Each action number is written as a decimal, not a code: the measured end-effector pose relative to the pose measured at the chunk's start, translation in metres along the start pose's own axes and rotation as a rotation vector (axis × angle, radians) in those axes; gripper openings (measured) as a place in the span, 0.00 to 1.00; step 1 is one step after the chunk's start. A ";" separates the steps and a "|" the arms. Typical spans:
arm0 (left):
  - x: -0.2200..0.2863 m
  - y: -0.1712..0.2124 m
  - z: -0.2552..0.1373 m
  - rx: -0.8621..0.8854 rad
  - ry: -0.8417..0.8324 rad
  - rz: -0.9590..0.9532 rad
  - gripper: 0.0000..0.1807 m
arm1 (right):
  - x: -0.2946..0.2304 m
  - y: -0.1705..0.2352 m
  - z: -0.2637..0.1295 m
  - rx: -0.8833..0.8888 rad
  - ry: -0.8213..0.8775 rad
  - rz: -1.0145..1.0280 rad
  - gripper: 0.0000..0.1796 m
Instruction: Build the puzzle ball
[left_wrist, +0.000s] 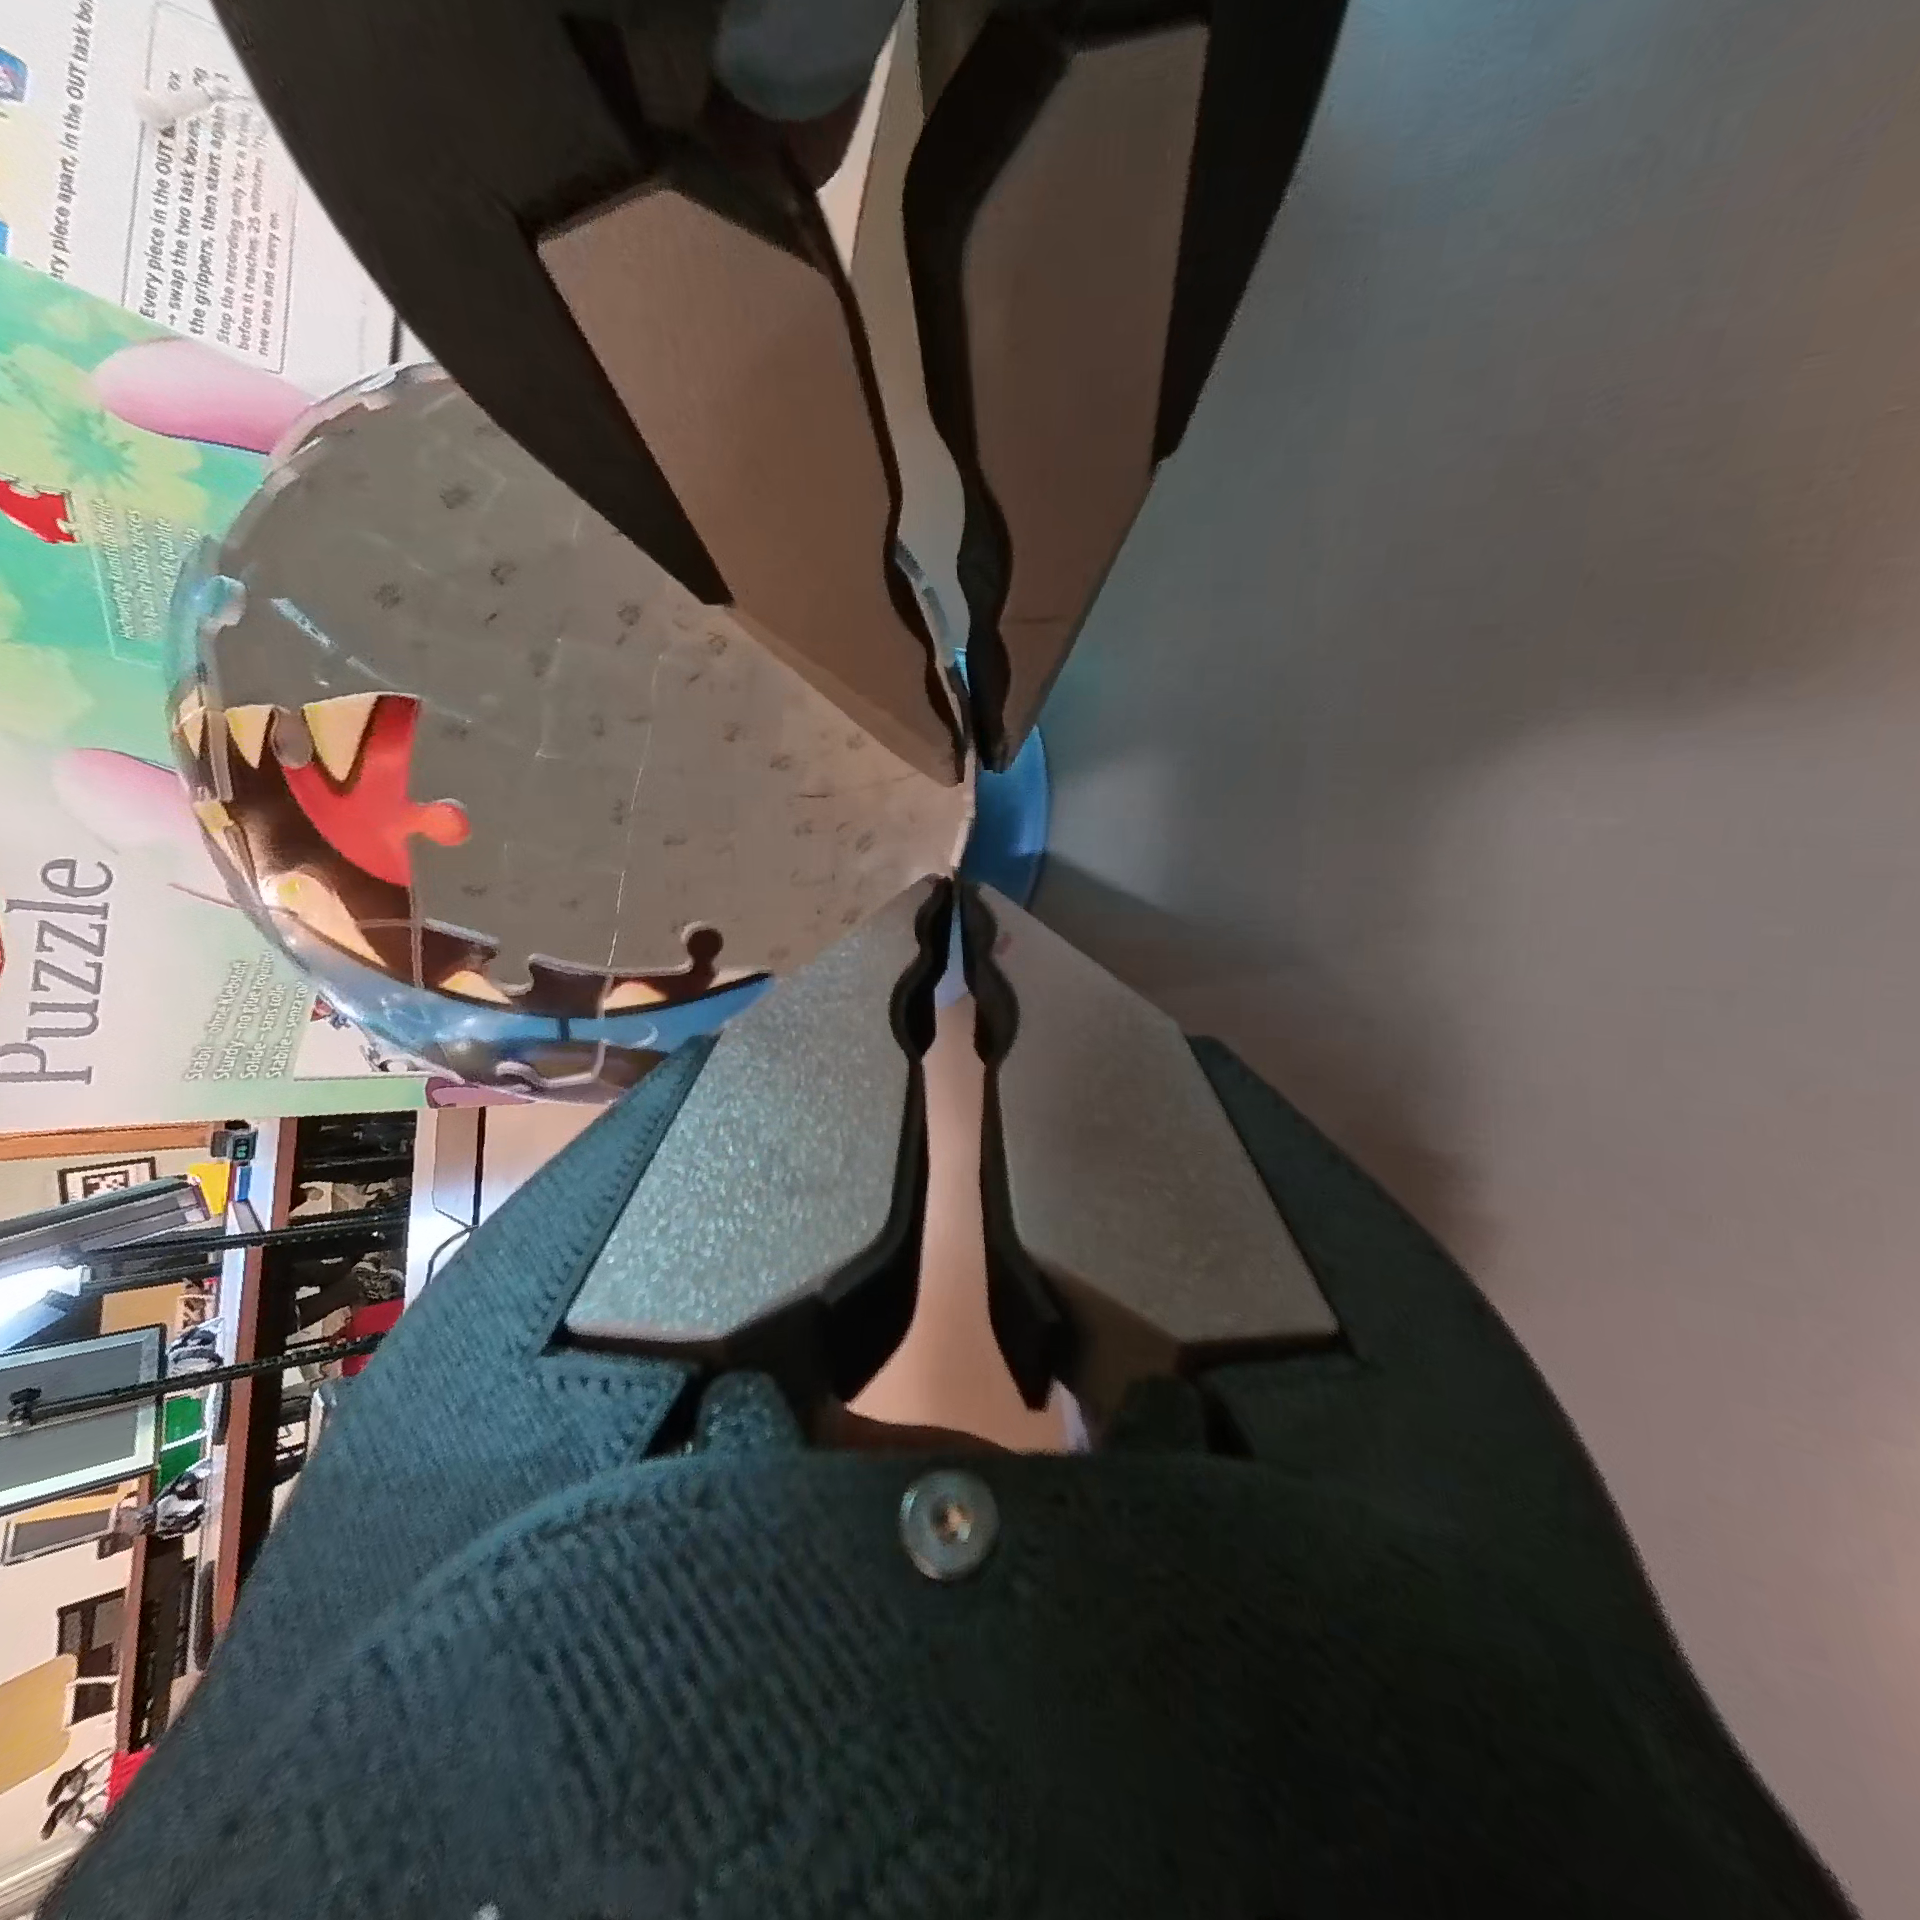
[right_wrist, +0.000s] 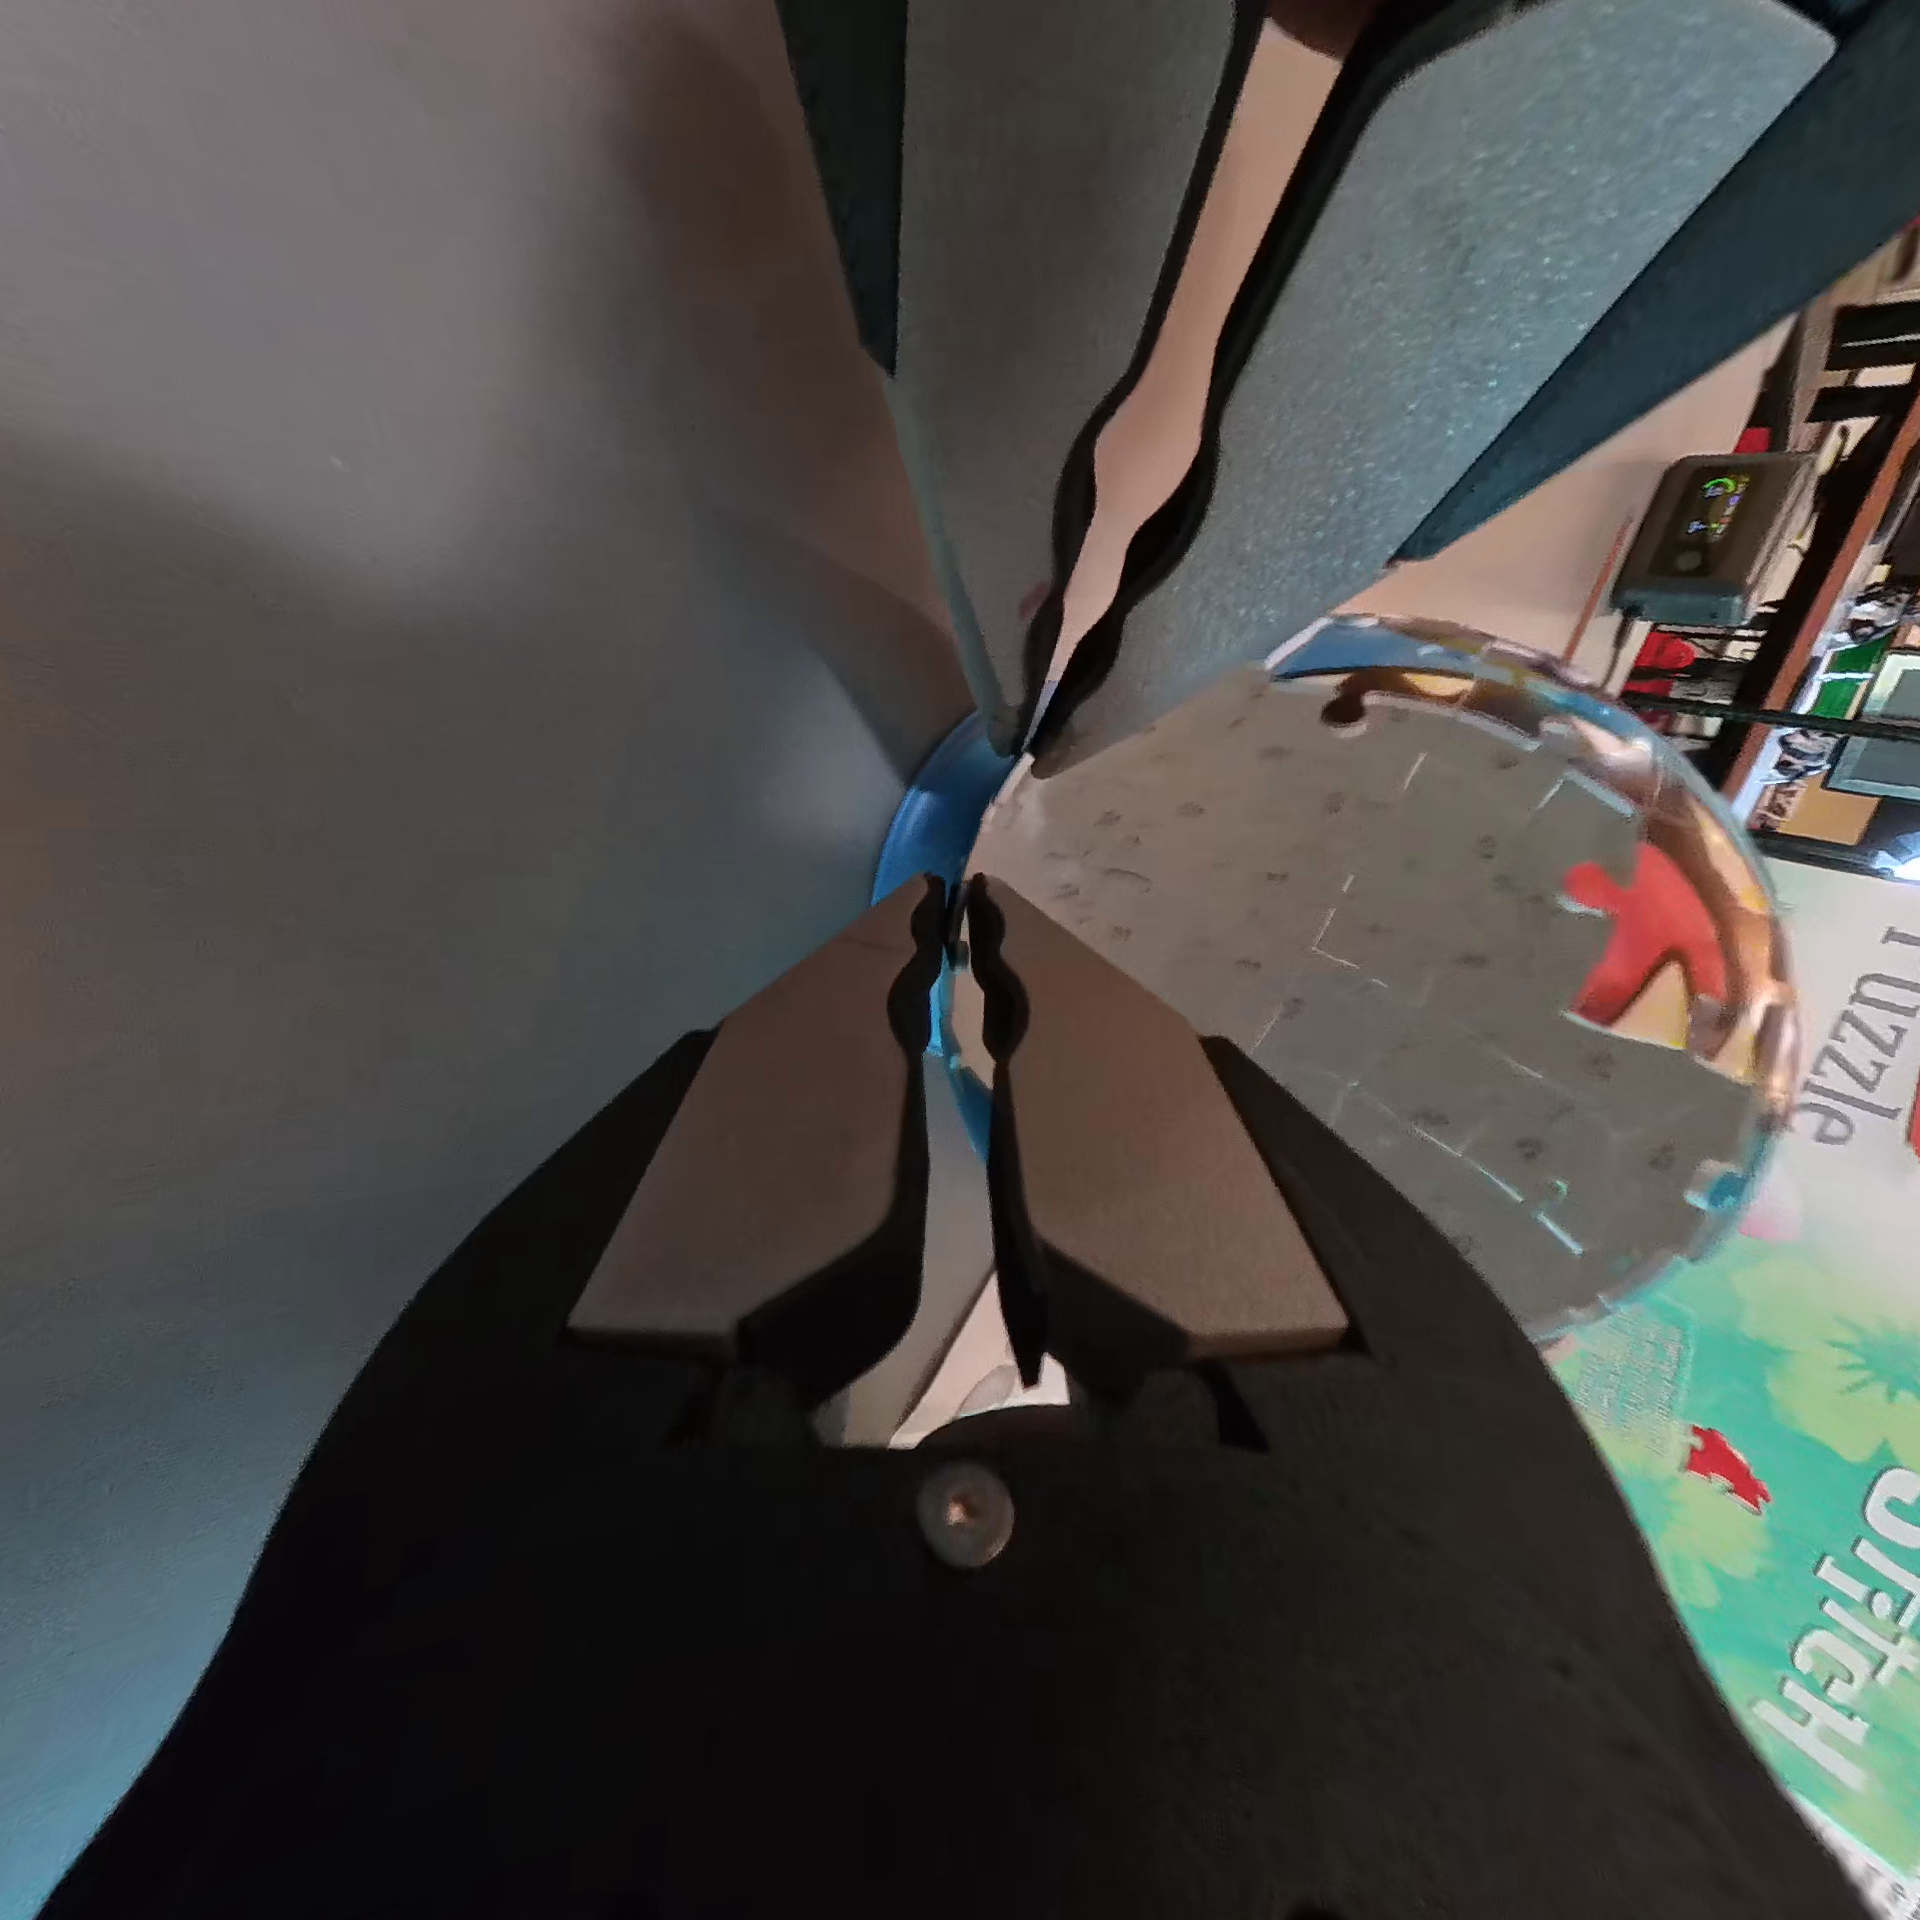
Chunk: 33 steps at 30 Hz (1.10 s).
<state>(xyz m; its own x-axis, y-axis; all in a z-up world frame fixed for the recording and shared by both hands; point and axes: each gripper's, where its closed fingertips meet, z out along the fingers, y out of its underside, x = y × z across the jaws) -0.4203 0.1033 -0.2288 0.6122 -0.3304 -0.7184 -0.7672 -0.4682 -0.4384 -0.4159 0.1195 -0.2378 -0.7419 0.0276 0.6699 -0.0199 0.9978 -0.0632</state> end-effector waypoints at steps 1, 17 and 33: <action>0.000 0.000 0.000 0.001 0.001 -0.002 0.00 | 0.000 0.000 0.000 0.000 -0.005 -0.002 0.00; -0.002 0.000 0.001 0.003 -0.012 -0.006 0.00 | 0.001 -0.003 0.008 0.025 -0.011 -0.049 0.02; 0.000 0.001 0.001 0.012 0.005 -0.036 0.00 | 0.001 -0.003 0.009 0.016 -0.008 -0.108 0.02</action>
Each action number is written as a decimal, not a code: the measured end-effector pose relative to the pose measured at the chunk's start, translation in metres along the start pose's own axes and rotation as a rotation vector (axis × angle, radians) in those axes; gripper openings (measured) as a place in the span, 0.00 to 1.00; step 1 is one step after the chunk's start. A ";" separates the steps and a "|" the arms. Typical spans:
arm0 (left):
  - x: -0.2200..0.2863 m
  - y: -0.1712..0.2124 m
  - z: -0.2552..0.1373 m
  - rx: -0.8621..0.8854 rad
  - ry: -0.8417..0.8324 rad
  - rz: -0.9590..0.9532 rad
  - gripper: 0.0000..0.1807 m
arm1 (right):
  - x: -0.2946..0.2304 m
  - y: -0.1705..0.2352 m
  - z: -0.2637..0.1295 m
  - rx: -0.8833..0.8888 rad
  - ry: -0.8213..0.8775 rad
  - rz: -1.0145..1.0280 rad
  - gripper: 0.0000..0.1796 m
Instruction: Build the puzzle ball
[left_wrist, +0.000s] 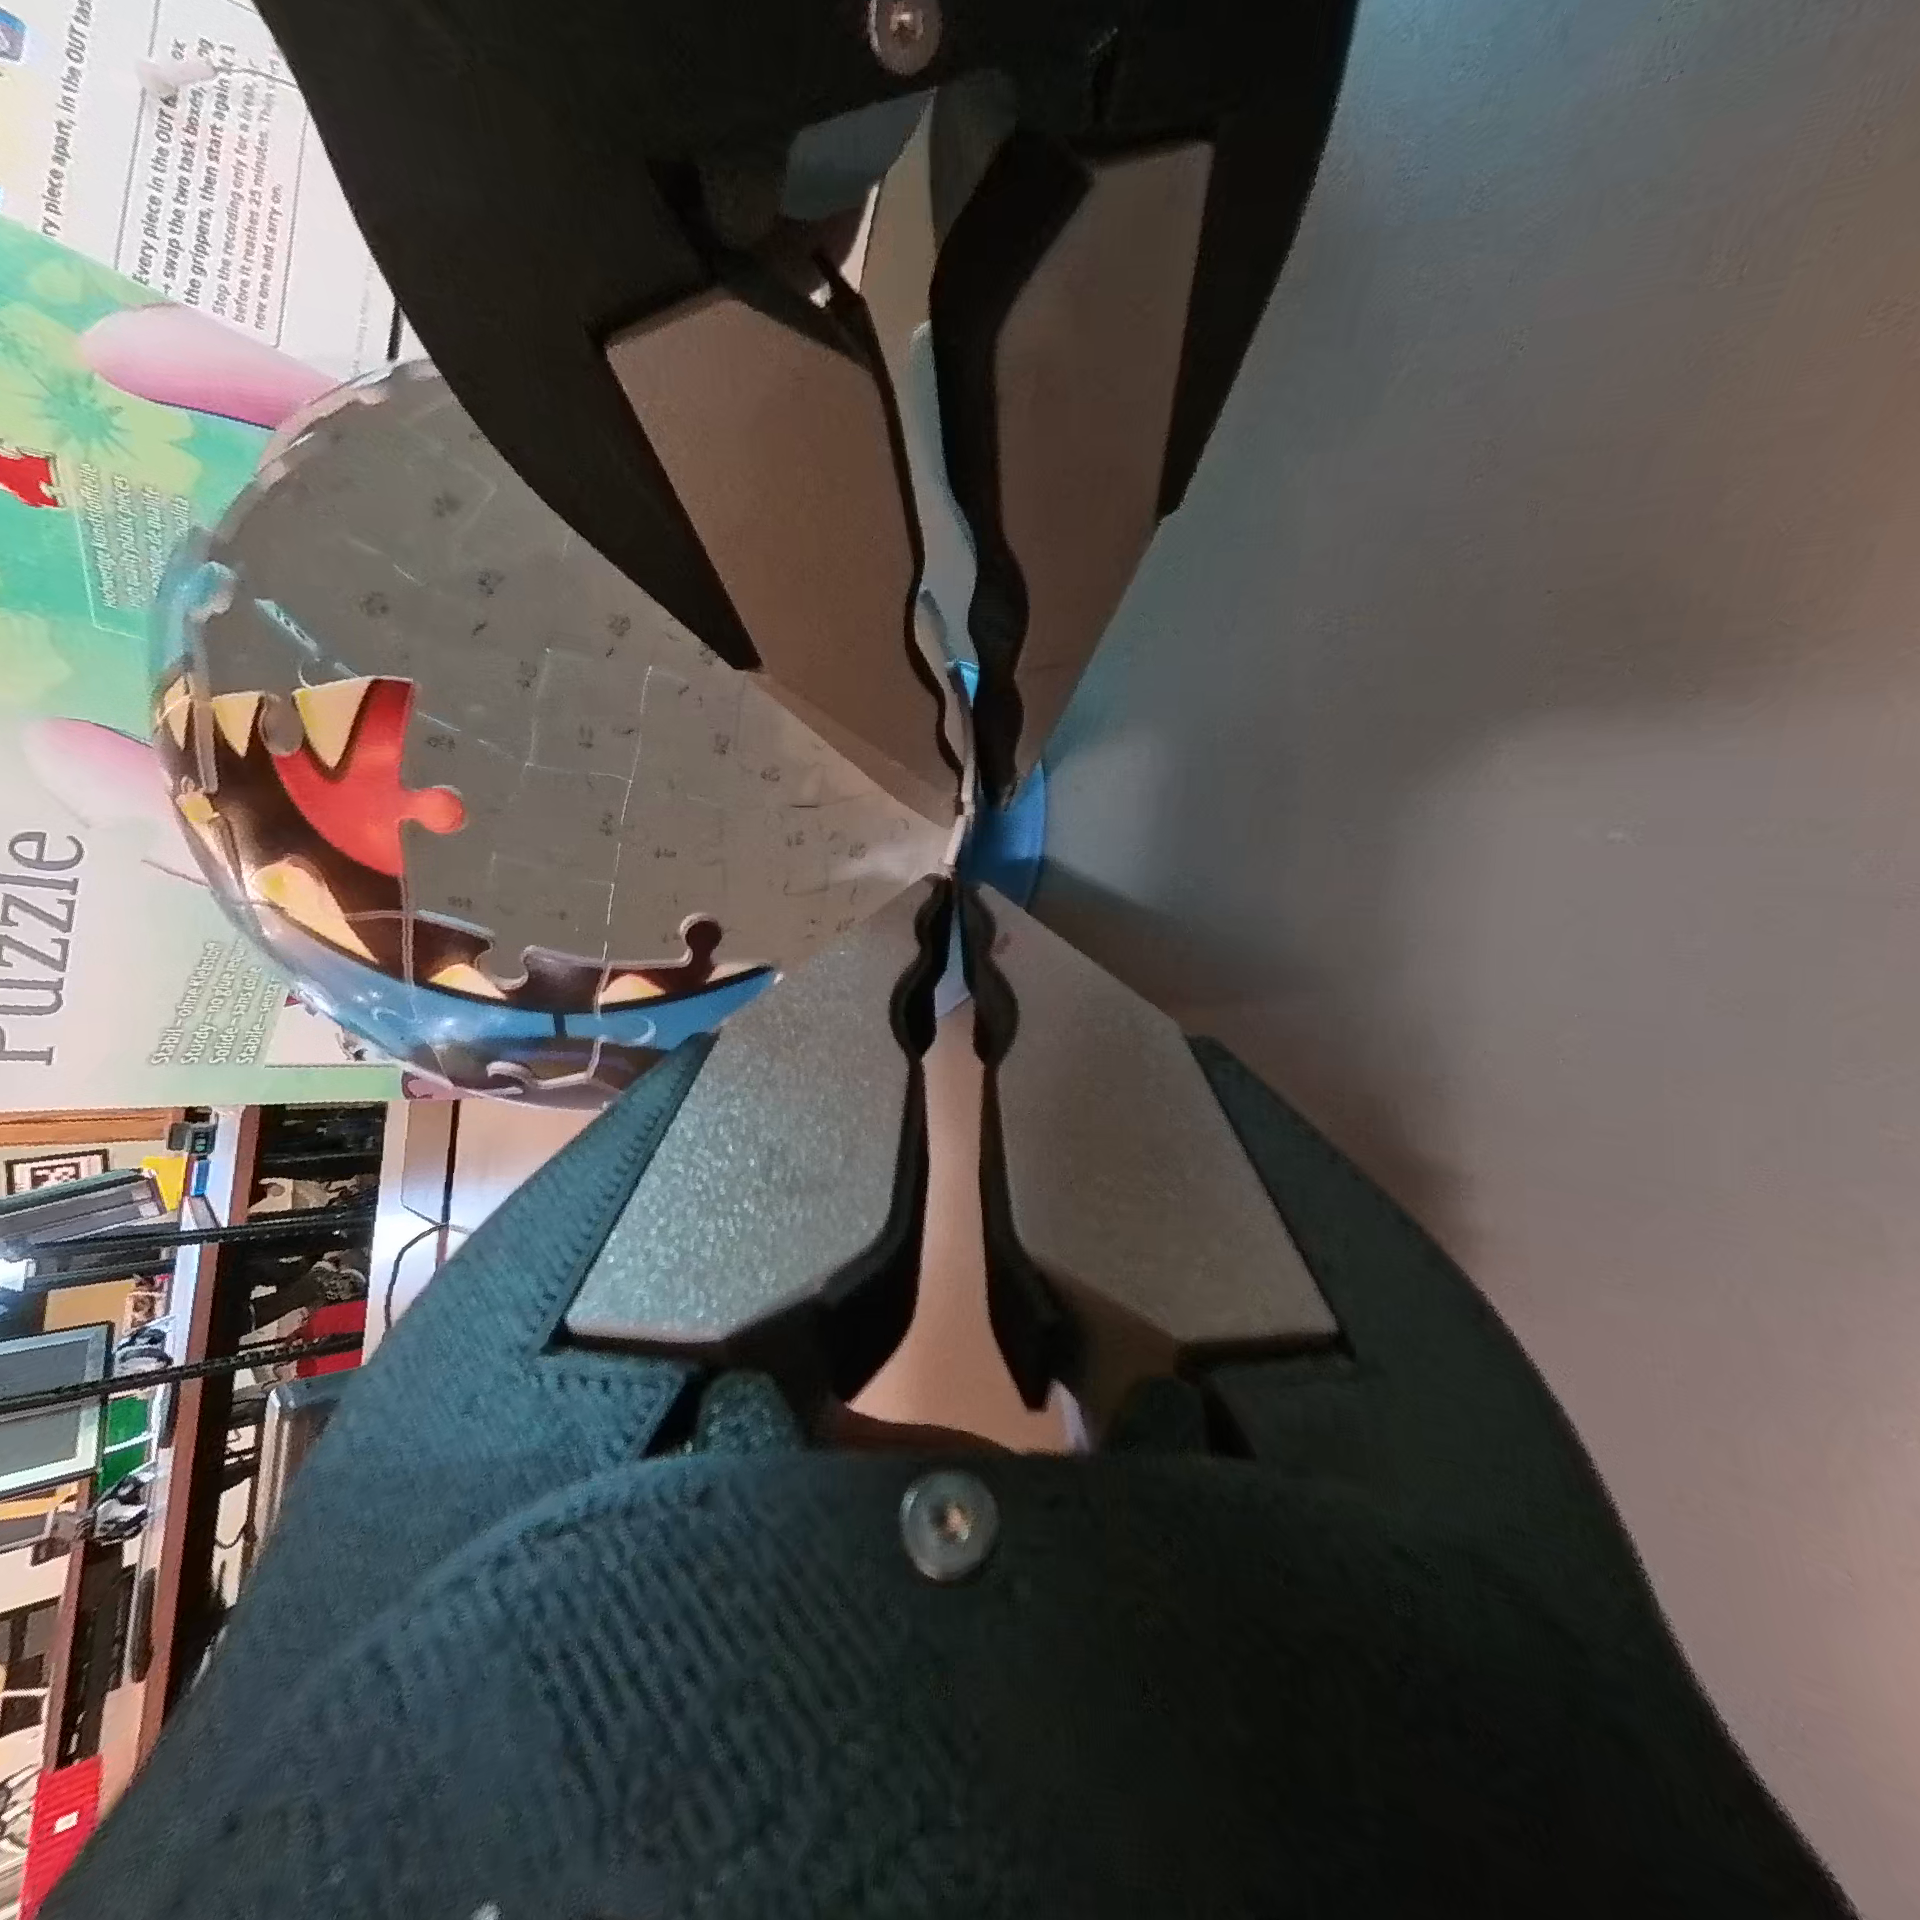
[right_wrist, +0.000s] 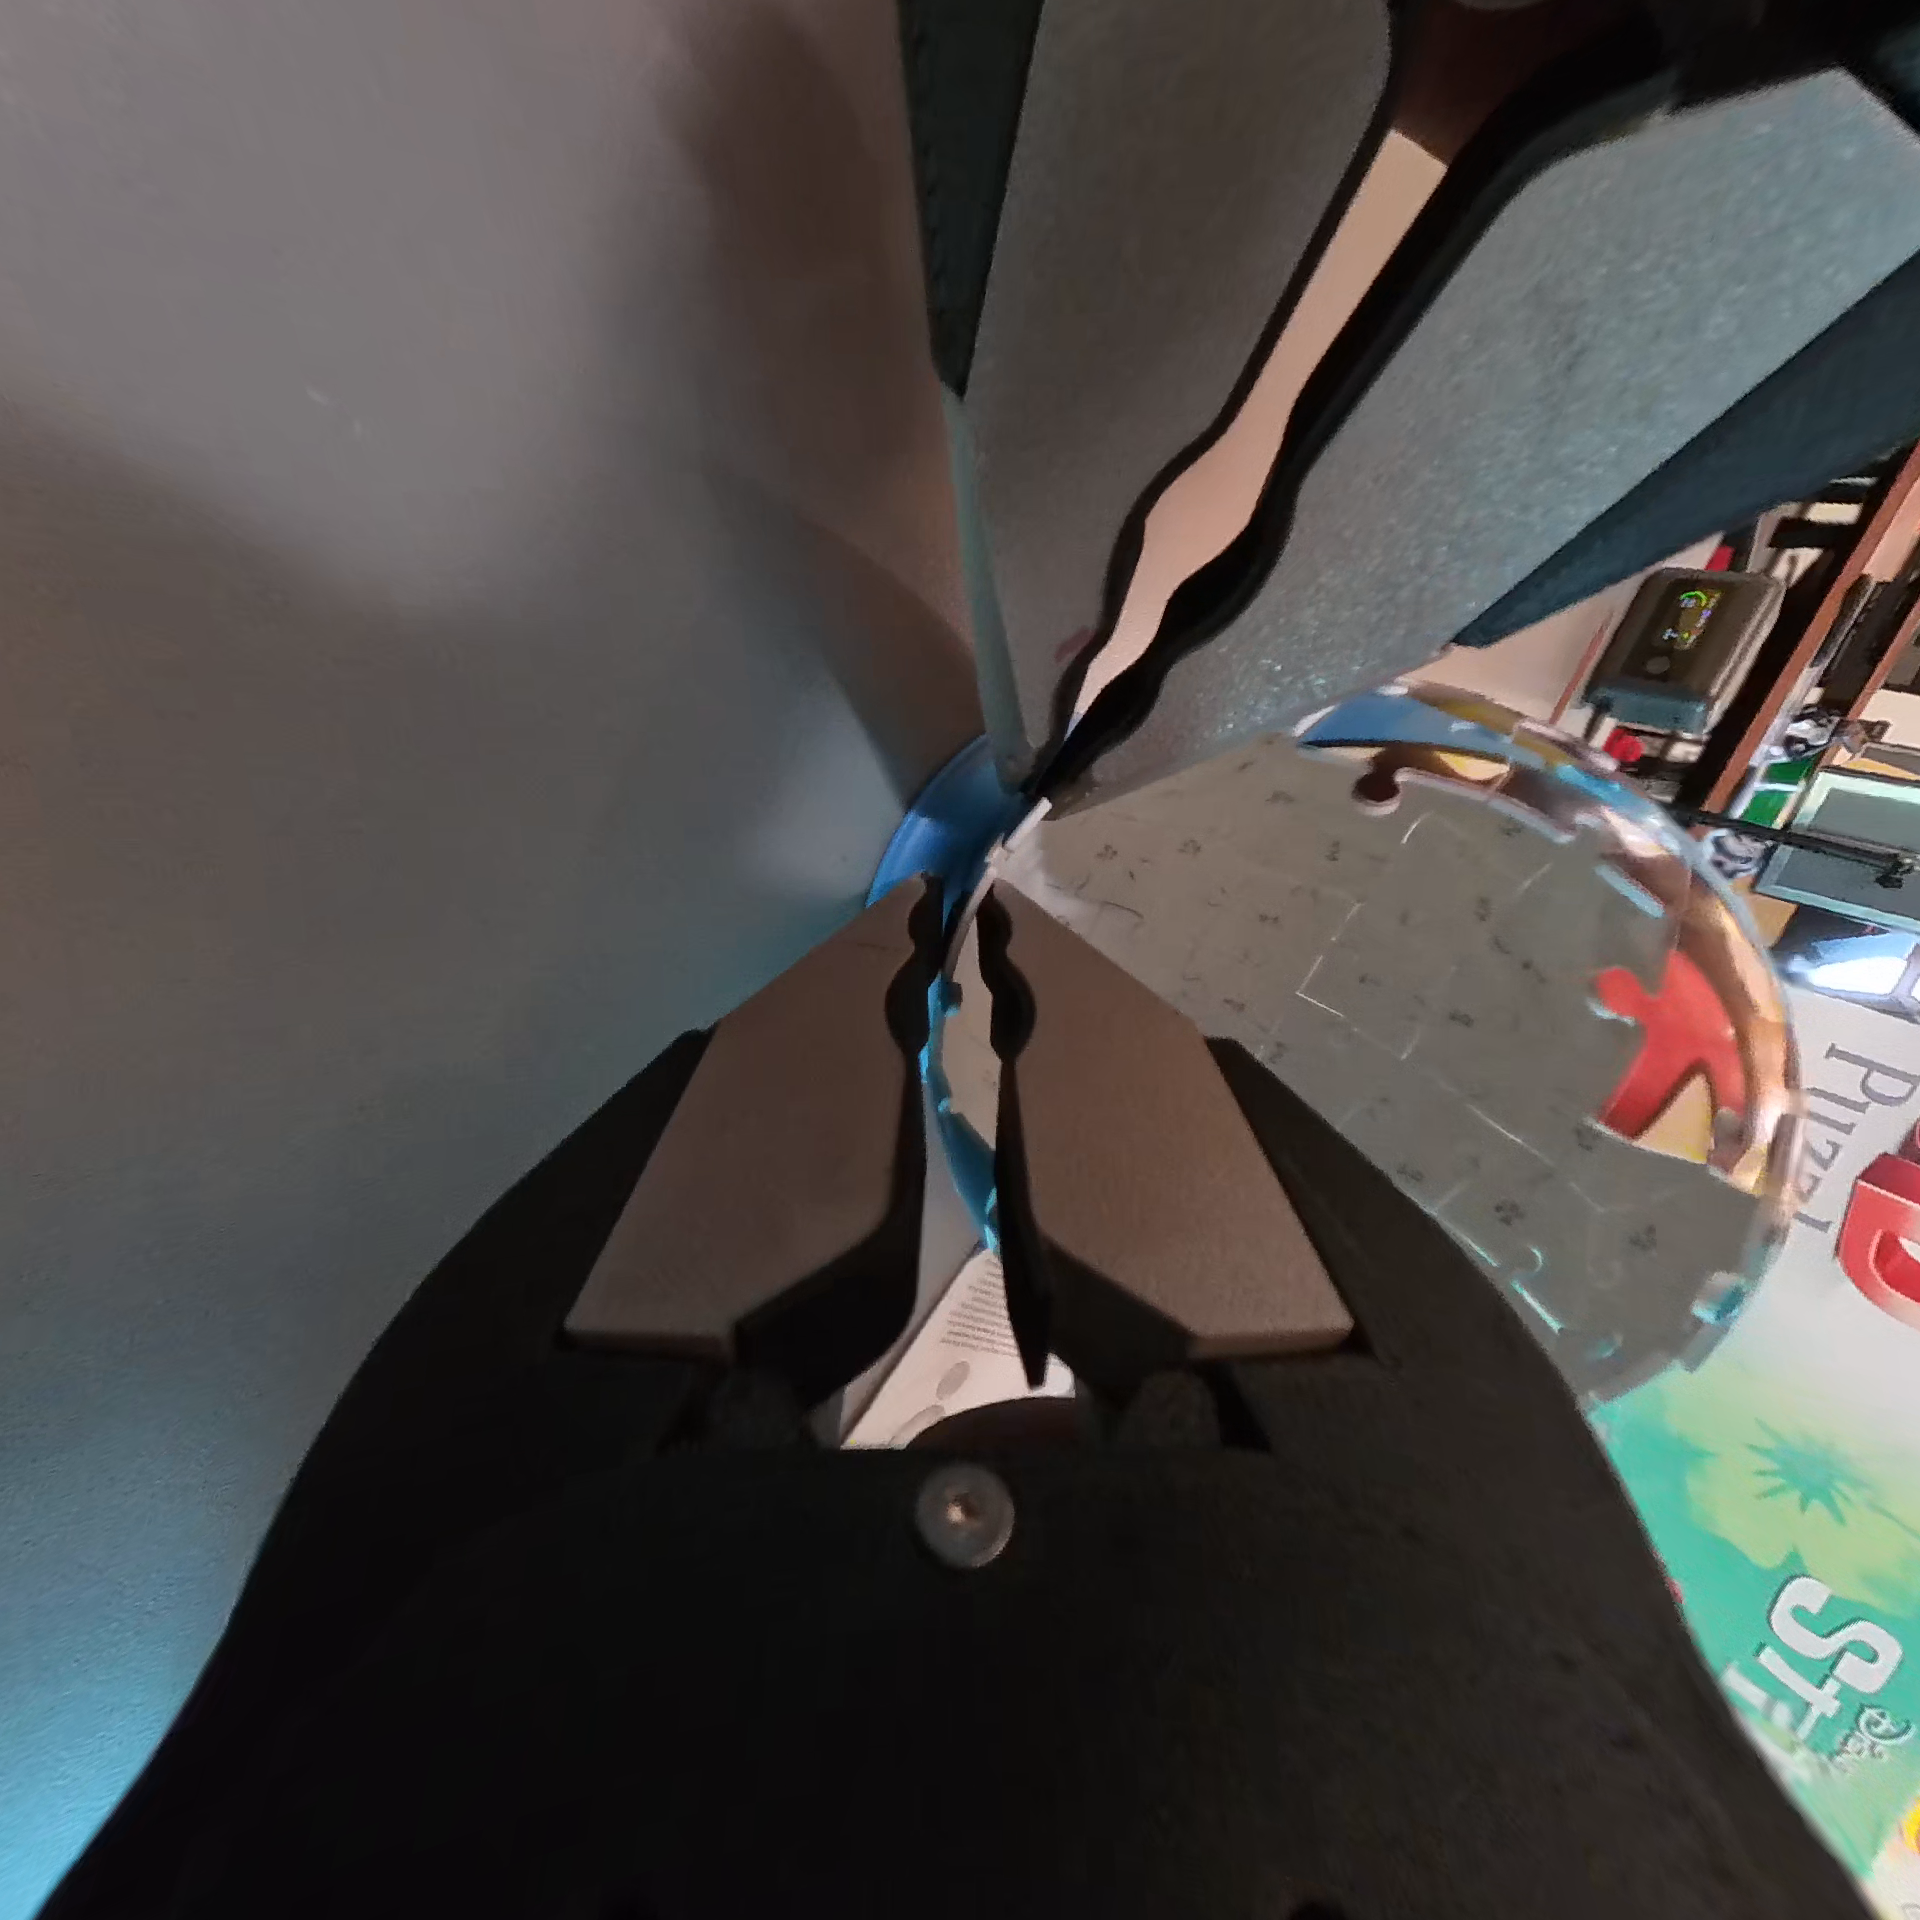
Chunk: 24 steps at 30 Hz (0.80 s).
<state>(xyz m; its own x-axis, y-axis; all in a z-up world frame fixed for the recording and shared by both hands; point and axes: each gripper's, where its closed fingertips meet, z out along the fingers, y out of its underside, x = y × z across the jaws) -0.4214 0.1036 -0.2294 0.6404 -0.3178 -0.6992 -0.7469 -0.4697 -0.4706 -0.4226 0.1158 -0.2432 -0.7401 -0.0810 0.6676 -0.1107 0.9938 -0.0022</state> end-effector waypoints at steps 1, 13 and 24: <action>0.000 0.000 0.000 -0.001 -0.002 -0.001 0.00 | 0.001 0.000 0.000 -0.001 0.002 0.012 0.02; 0.000 0.000 0.000 0.012 0.005 -0.008 0.00 | 0.004 -0.006 0.003 0.031 -0.001 0.015 0.02; -0.001 0.001 0.001 -0.007 -0.028 0.017 0.00 | 0.018 -0.006 -0.010 0.060 0.105 0.145 0.23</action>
<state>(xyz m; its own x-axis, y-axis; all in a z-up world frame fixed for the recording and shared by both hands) -0.4230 0.1044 -0.2292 0.6224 -0.3028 -0.7218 -0.7563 -0.4701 -0.4550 -0.4286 0.1092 -0.2241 -0.6784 0.0738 0.7310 -0.0502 0.9880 -0.1464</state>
